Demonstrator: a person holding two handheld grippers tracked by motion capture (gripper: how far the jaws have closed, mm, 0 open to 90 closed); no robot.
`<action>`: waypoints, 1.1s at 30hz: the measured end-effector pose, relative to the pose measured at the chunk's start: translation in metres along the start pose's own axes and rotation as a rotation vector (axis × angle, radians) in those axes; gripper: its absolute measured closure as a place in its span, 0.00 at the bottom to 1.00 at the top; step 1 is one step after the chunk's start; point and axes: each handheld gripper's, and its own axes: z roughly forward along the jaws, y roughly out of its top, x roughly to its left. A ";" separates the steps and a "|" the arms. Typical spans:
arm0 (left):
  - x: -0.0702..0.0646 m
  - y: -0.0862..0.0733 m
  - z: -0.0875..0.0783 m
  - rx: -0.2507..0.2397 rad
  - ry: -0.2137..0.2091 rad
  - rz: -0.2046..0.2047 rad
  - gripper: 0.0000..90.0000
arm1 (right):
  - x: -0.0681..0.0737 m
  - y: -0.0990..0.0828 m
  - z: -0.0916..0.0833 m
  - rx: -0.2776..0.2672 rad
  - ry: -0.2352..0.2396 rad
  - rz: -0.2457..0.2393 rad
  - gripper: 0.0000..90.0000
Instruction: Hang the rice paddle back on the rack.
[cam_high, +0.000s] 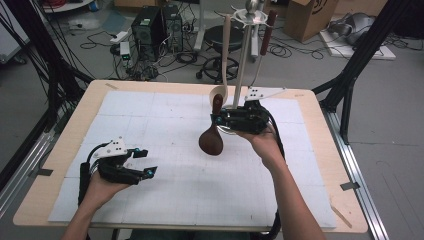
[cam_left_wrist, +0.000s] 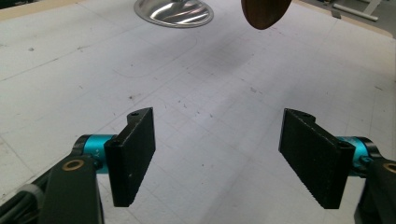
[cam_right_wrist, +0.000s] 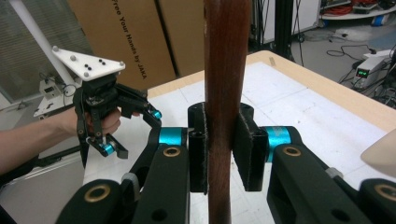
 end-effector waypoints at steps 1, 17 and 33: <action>0.000 0.000 0.000 0.001 0.001 0.001 0.30 | -0.001 0.001 -0.001 0.001 0.000 0.000 0.86; 0.001 0.000 0.000 0.003 0.009 -0.003 0.28 | -0.012 0.020 -0.011 -0.028 -0.023 0.000 0.86; 0.001 0.000 0.000 -0.002 0.009 -0.007 0.26 | -0.022 0.027 -0.018 -0.023 -0.044 0.013 0.86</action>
